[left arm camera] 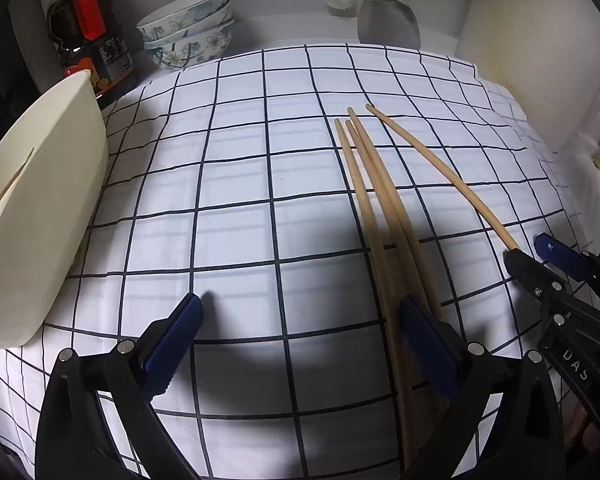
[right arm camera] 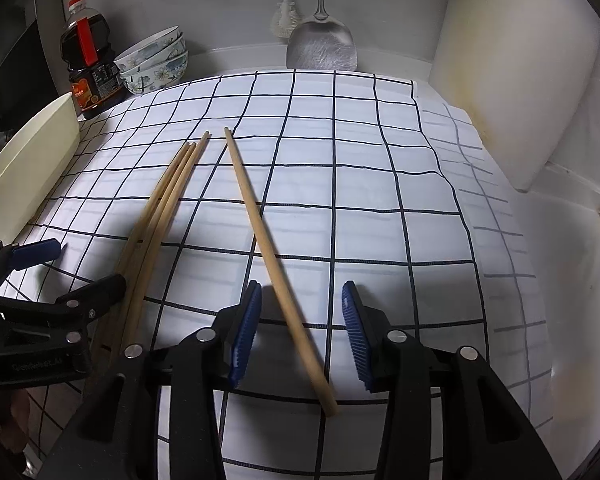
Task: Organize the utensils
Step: 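Close the right gripper on one chopstick while the left gripper grasps another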
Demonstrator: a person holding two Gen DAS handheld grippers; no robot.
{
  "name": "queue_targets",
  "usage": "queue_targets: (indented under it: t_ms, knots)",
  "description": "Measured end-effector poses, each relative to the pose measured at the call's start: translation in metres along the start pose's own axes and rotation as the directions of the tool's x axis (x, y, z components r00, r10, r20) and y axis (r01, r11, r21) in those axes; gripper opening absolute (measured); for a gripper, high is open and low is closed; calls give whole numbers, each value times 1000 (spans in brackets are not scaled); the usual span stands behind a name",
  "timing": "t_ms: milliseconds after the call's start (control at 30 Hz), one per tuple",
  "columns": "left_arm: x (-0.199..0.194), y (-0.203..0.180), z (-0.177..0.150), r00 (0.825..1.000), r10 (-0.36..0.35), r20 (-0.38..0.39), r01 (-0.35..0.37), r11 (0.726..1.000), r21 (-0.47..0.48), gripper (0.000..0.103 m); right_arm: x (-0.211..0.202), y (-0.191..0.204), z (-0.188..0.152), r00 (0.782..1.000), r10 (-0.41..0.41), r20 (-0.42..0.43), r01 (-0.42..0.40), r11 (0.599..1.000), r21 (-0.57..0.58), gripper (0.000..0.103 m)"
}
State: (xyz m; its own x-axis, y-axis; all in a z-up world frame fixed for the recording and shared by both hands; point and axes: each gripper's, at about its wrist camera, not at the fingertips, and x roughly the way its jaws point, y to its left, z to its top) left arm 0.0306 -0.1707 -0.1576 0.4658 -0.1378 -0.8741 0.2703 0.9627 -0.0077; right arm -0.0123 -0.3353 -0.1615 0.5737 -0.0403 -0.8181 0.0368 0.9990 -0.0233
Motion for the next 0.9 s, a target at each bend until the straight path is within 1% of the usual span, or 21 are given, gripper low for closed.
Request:
queue_targets:
  t_ms: [167,333,433,467,500,533,600,633,667,700,733,767,800,833,900]
  knots:
    - [4,-1,8,1000,6,0,-6,1000,-9,97,6,1,6,1000,10,6,-10,1000,-18,52]
    - [9,-6,18,1000,3,12,-3,1000,-8,95,15,0,17,1000,16,14,-15,999,-45,54]
    - [10,-9,22,1000,3,24,-3,1000,-8,90,21,0,24,1000,26,16,-25,998,-60,54]
    - [9,-10,24,1000,3,27,-2,1000,-6,85,23,1,27,999,31,15,-30,997,-68,54]
    - [8,-12,25,1000,1,31,-1,1000,-2,78,24,2,28,999,35,15,-34,997,-75,54]
    - [8,-14,26,999,-3,36,3,1000,5,73,25,3,30,999,39,14,-37,996,-78,54]
    - [5,-21,28,999,-17,46,16,999,31,52,26,6,32,999,50,12,-49,995,-91,49]
    - [4,-25,28,998,-27,51,24,999,48,47,26,8,33,998,57,11,-56,993,-101,42]
    - [3,-29,28,998,-34,56,31,997,64,37,26,11,33,998,66,11,-64,991,-113,34]
    - [3,-31,28,997,-38,60,34,997,72,28,26,13,33,997,72,10,-70,990,-121,30]
    - [2,-33,27,997,-44,64,38,996,81,24,25,17,33,997,76,10,-74,989,-130,23]
    - [1,-35,26,997,-48,66,42,995,87,15,25,20,32,997,76,11,-74,987,-140,17]
    - [1,-35,25,997,-49,64,43,995,91,10,24,21,31,997,76,11,-73,987,-142,13]
    - [0,-35,24,997,-46,62,41,995,94,9,23,21,31,997,75,10,-73,988,-138,8]
    - [-1,-34,24,997,-58,47,54,994,92,7,22,18,30,997,79,3,-79,991,-107,7]
